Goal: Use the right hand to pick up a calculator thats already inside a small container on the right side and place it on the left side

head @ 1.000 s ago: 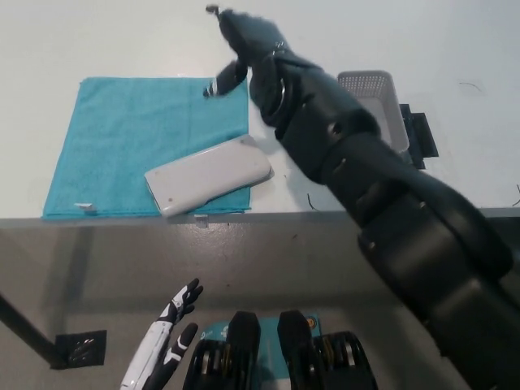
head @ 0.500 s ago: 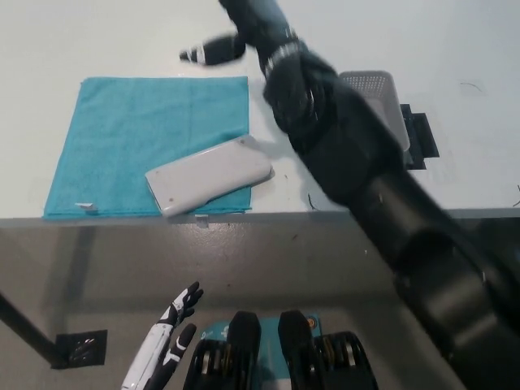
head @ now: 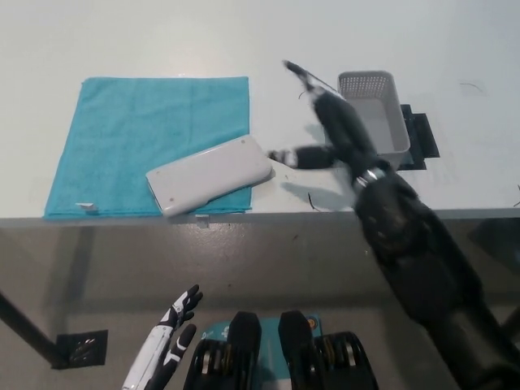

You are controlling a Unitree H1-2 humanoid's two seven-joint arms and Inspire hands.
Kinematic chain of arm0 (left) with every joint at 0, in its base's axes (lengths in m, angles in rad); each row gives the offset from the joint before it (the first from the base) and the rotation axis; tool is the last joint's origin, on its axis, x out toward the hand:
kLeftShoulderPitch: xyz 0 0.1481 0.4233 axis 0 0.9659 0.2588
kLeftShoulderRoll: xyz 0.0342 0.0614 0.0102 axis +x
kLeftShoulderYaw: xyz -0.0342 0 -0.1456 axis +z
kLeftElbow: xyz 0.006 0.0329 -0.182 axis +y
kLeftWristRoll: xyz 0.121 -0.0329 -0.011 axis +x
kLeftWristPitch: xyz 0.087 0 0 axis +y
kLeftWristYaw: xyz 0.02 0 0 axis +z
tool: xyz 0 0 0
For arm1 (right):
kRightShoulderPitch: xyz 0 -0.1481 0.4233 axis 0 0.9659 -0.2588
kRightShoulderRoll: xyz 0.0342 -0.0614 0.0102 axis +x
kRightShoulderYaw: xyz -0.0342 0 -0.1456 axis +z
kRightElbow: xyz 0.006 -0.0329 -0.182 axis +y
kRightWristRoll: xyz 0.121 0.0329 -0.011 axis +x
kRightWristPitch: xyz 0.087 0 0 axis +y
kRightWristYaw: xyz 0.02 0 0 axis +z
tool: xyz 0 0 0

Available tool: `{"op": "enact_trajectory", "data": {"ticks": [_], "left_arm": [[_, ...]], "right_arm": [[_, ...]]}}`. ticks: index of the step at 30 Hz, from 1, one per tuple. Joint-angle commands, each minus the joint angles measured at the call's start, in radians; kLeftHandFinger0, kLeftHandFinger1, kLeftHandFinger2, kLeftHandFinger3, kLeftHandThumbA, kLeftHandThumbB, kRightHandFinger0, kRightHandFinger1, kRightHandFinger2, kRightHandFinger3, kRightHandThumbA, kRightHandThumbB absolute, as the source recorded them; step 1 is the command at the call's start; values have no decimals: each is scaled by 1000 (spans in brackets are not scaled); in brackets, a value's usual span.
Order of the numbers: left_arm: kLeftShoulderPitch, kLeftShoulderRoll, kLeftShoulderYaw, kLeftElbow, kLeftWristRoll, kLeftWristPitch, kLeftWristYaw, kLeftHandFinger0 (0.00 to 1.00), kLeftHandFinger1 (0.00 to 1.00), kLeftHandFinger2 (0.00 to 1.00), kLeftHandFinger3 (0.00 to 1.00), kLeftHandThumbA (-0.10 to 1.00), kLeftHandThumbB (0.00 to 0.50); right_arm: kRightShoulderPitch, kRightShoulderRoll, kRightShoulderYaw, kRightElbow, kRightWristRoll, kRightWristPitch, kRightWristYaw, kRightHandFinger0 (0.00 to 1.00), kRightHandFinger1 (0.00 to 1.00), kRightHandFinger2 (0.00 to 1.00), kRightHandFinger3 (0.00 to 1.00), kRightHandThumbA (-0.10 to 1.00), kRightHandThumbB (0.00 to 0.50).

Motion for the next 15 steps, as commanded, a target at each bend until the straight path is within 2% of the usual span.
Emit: {"op": "enact_trajectory", "data": {"ticks": [1, 3, 5, 7, 8, 9, 10, 11, 14, 15], "left_arm": [[-97, -1, 18, 8, -6, -30, 21, 1000, 1000, 1000, 1000, 1000, 53], [-104, 0, 17, 11, -4, -29, 21, 1000, 1000, 1000, 1000, 1000, 55], [-106, 2, 18, 13, -2, -32, 22, 1000, 1000, 1000, 1000, 1000, 47], [-110, 3, 17, 14, -2, -31, 20, 1000, 1000, 1000, 1000, 1000, 48], [-117, 1, 16, 18, 3, -34, 23, 1000, 1000, 1000, 1000, 1000, 49], [-119, 1, 17, 20, 7, -36, 26, 1000, 1000, 1000, 1000, 1000, 49], [-122, 1, 18, 21, 8, -34, 28, 1000, 1000, 1000, 1000, 1000, 49], [-124, 0, 19, 24, 7, -40, 30, 1000, 1000, 1000, 1000, 1000, 48], [-128, -1, 21, 32, 4, -47, 34, 1000, 1000, 1000, 1000, 1000, 44], [-129, -3, 22, 37, 0, -51, 34, 1000, 1000, 1000, 1000, 1000, 47]], "right_arm": [[134, -243, -300, -1315, 387, 15, 0, 1000, 1000, 1000, 1000, 1000, 400], [168, -246, -298, -1361, 364, 32, -7, 1000, 1000, 1000, 1000, 1000, 383], [231, -244, -279, -1377, 392, -6, -24, 1000, 1000, 1000, 1000, 987, 372], [316, -258, -264, -1377, 422, -61, -34, 1000, 1000, 1000, 1000, 841, 294], [349, -257, -258, -1377, 419, -86, -41, 1000, 1000, 1000, 1000, 815, 272], [393, -253, -248, -1377, 396, -117, -45, 1000, 1000, 1000, 1000, 925, 265], [423, -245, -241, -1377, 377, -129, -47, 1000, 1000, 1000, 1000, 983, 288], [462, -224, -227, -1377, 374, -129, -53, 1000, 1000, 1000, 1000, 1000, 332], [532, -217, -218, -1351, 351, -173, -69, 1000, 1000, 1000, 1000, 1000, 346], [571, -216, -224, -1302, 341, -226, -79, 1000, 1000, 1000, 1000, 1000, 383]]}}
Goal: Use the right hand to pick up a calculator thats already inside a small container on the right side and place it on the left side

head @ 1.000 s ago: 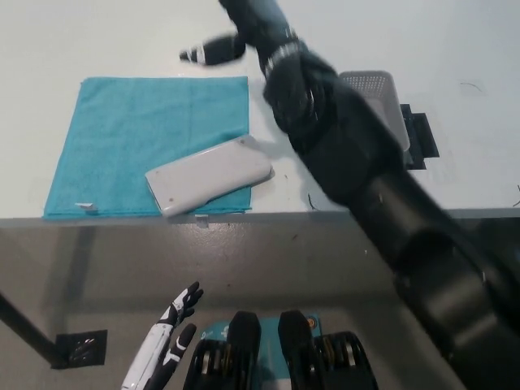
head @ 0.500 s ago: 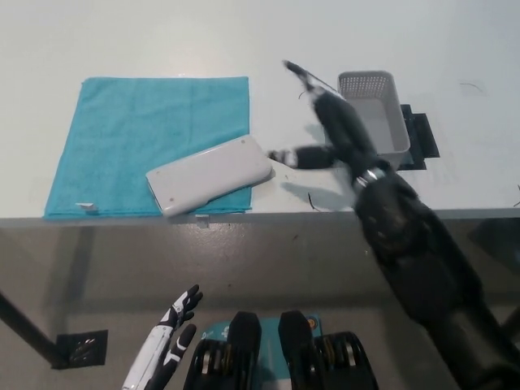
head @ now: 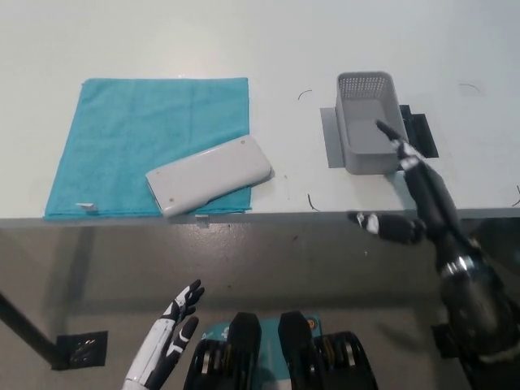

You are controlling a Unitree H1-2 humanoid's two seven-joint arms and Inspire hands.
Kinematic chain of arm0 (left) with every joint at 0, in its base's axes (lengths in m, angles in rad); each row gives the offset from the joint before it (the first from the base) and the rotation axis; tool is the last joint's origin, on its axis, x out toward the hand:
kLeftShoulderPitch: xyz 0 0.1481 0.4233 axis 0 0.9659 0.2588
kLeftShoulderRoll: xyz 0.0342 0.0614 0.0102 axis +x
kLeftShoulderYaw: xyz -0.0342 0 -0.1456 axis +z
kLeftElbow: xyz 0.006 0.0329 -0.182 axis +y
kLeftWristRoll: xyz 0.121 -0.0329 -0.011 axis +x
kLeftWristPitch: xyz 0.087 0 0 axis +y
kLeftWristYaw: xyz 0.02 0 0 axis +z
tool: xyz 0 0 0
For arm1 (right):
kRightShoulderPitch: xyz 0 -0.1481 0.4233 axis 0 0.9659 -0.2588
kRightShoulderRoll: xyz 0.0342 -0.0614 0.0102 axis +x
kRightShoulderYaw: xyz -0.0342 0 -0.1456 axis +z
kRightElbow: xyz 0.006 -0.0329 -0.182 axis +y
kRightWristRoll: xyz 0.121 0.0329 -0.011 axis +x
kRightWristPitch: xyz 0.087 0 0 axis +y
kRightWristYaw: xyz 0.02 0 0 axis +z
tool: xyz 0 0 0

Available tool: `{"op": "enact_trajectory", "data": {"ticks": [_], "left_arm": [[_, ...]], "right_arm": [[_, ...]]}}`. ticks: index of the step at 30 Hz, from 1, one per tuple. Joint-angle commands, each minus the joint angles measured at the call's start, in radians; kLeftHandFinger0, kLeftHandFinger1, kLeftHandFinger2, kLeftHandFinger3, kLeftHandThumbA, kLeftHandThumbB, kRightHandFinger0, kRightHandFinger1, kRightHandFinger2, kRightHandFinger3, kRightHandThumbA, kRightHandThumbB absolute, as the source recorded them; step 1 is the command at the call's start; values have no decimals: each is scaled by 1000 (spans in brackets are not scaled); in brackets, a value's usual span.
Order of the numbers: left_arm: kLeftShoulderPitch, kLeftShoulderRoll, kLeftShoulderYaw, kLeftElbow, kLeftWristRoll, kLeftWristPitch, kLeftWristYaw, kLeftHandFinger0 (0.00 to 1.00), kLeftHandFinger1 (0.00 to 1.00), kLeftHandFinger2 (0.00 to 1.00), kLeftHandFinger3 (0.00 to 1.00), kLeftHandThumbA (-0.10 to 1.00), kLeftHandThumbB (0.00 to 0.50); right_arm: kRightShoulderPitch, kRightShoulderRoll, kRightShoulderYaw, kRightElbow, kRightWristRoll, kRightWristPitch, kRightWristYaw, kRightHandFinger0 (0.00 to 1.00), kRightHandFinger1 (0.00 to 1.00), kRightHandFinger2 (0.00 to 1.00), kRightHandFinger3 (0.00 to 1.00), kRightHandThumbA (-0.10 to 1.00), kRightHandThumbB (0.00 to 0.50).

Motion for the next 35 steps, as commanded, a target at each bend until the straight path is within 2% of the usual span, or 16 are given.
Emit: {"op": "enact_trajectory", "data": {"ticks": [1, 2, 4, 5, 6, 7, 9, 10, 11, 13, 15, 21, 28, 30, 31, 35], "left_arm": [[-93, -2, 21, -9, 0, -53, 34, 1000, 1000, 1000, 1000, 1000, 48], [-96, -4, 21, -7, 0, -53, 35, 1000, 1000, 1000, 1000, 1000, 51], [-109, -7, 22, 2, 0, -56, 38, 1000, 1000, 1000, 1000, 1000, 49], [-111, -9, 22, 3, -1, -58, 39, 1000, 1000, 1000, 1000, 1000, 45], [-113, -10, 23, 3, -2, -58, 40, 1000, 1000, 1000, 1000, 1000, 45], [-116, -12, 24, 3, 0, -57, 42, 1000, 1000, 1000, 1000, 1000, 44], [-121, -12, 25, 5, -2, -55, 42, 1000, 1000, 1000, 1000, 1000, 52], [-122, -12, 26, 6, -1, -57, 43, 1000, 1000, 1000, 1000, 1000, 47], [-125, -12, 26, 10, 0, -60, 45, 1000, 1000, 1000, 1000, 1000, 52], [-129, -12, 28, 13, 5, -62, 49, 1000, 1000, 1000, 1000, 1000, 53], [-129, -12, 28, 13, 5, -59, 49, 1000, 1000, 1000, 1000, 1000, 57], [-132, -14, 32, 13, -4, -67, 46, 1000, 1000, 1000, 1000, 1000, 50], [-129, -18, 37, 14, -17, -71, 47, 1000, 1000, 1000, 1000, 1000, 65], [-127, -21, 41, 12, -25, -66, 40, 1000, 1000, 1000, 1000, 1000, 81], [-118, -20, 43, 4, -30, -67, 37, 1000, 1000, 1000, 1000, 1000, 84], [-114, -21, 40, 1, -39, -71, 34, 1000, 1000, 1000, 1000, 1000, 79]], "right_arm": [[191, -92, -162, -840, 278, -261, -85, 1000, 1000, 1000, 1000, 1000, 388], [209, -87, -162, -814, 285, -289, -92, 1000, 1000, 1000, 1000, 1000, 396], [252, -72, -155, -765, 306, -328, -96, 1000, 1000, 1000, 1000, 1000, 379], [279, -68, -147, -735, 305, -357, -95, 1000, 1000, 1000, 1000, 1000, 352], [289, -66, -146, -722, 296, -365, -94, 1000, 1000, 1000, 1000, 1000, 352], [317, -63, -140, -670, 298, -389, -88, 1000, 1000, 1000, 1000, 1000, 376], [340, -53, -140, -628, 299, -389, -78, 1000, 1000, 1000, 1000, 1000, 378], [345, -52, -137, -587, 285, -419, -75, 1000, 1000, 1000, 1000, 1000, 307], [347, -49, -135, -557, 277, -435, -72, 1000, 1000, 1000, 1000, 1000, 264], [361, -31, -129, -469, 282, -443, -59, 1000, 1000, 1000, 1000, 1000, 290], [369, -13, -128, -395, 321, -429, -41, 1000, 1000, 1000, 1000, 1000, 318], [348, 19, -125, -170, 400, -397, 19, 1000, 1000, 1000, 1000, 1000, 247], [304, 33, -123, 16, 409, -336, 73, 1000, 1000, 1000, 1000, 1000, 267], [295, 33, -119, 30, 422, -302, 94, 1000, 1000, 1000, 1000, 1000, 252], [296, 32, -111, 29, 439, -267, 117, 1000, 1000, 1000, 1000, 1000, 220], [291, 21, -103, 31, 481, -195, 167, 1000, 1000, 1000, 1000, 1000, 179]]}}
